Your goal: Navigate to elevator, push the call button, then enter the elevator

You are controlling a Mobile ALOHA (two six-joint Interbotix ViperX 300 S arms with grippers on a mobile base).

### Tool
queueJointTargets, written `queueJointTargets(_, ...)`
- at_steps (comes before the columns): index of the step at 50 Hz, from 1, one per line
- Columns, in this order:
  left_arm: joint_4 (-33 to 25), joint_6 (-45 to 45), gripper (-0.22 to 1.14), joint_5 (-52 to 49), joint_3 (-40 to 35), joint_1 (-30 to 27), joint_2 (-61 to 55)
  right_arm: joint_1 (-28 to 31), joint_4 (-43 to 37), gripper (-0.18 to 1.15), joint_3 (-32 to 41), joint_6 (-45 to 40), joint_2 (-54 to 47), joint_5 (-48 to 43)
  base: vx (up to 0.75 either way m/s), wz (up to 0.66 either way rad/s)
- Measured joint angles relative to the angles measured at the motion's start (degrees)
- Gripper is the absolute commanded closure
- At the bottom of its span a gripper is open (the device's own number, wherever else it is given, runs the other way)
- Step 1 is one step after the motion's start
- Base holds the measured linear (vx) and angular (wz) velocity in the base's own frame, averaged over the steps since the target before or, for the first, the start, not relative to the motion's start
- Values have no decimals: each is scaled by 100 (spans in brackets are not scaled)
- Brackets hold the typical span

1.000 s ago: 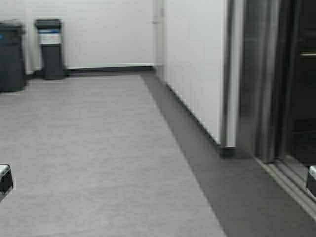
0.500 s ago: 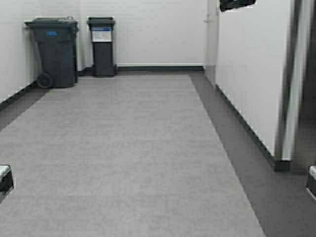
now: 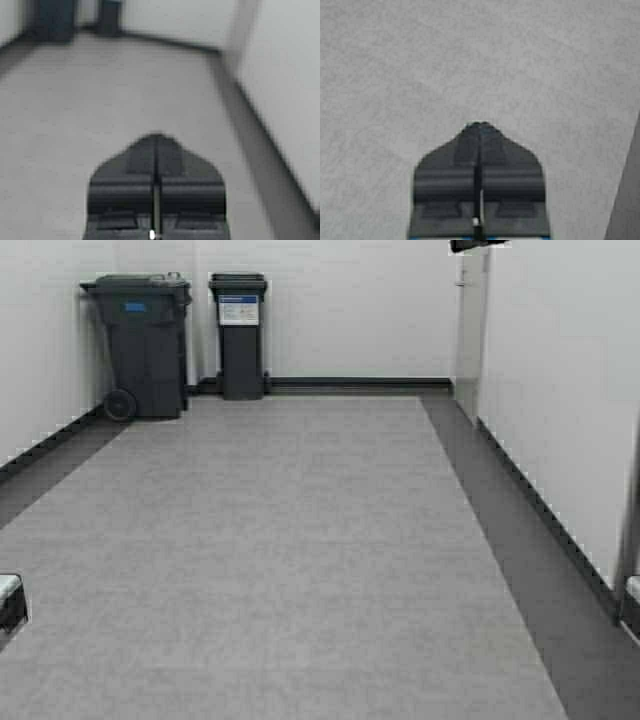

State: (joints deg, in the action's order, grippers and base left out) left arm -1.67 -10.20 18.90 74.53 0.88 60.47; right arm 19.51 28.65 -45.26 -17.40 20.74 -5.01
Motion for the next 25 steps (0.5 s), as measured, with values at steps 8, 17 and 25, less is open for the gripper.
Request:
queueJointTargets(8, 0, 105, 89, 0, 0, 0, -9, 0, 9, 92, 0, 0, 9, -18, 51, 11)
queueJointTargets(17, 0, 255, 89, 18, 0, 0, -149, 9, 0, 92, -18, -9, -18, -44, 58, 8)
queueJointTargets(25, 9, 290, 89, 26, 0, 0, -211, 26, 0, 92, -176, -26, -35, -202, 55, -3)
